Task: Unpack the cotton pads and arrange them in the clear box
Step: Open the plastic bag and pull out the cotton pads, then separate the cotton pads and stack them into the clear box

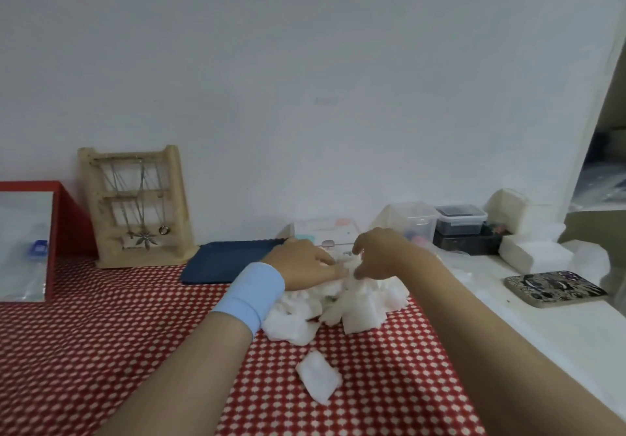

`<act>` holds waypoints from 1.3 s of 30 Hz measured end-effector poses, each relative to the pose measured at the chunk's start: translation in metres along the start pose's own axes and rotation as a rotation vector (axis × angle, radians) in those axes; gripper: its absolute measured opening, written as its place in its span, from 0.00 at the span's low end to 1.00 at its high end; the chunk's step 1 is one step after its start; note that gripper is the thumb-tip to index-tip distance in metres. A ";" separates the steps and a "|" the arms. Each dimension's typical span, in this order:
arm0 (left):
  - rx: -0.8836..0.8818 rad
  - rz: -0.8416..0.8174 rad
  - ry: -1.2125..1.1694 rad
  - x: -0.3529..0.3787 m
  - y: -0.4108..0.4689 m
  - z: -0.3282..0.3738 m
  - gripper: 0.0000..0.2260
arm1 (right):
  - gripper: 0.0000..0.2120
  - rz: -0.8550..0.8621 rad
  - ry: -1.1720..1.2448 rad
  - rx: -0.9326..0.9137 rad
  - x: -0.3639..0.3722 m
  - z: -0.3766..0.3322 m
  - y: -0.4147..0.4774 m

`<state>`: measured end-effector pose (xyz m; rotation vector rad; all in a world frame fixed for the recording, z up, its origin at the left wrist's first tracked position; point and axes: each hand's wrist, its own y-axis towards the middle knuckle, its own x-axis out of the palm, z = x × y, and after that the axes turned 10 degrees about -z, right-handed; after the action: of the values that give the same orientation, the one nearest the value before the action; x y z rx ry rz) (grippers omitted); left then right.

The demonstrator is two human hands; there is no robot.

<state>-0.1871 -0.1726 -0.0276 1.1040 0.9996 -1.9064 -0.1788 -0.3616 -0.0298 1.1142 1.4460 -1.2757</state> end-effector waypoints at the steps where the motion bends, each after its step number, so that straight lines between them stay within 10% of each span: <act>1: -0.014 -0.011 -0.052 0.001 0.008 -0.002 0.26 | 0.27 -0.011 0.028 0.019 0.004 0.003 0.006; 7: -0.087 -0.243 0.082 0.014 0.034 -0.008 0.42 | 0.36 -0.296 0.267 0.123 0.033 0.014 0.032; 24: -0.067 -0.345 0.121 0.026 -0.012 -0.009 0.36 | 0.38 -0.469 0.242 -0.041 0.027 -0.011 0.007; 32: -0.014 -0.029 -0.112 -0.034 0.023 -0.011 0.11 | 0.14 0.030 0.096 -0.104 -0.023 -0.005 0.038; 39: -0.051 -0.314 0.116 -0.027 0.053 0.006 0.25 | 0.12 -0.305 -0.176 0.168 -0.007 0.037 0.053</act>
<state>-0.1337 -0.1969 -0.0149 1.0888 1.3463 -2.0651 -0.1236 -0.3950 -0.0368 0.8835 1.4330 -1.6924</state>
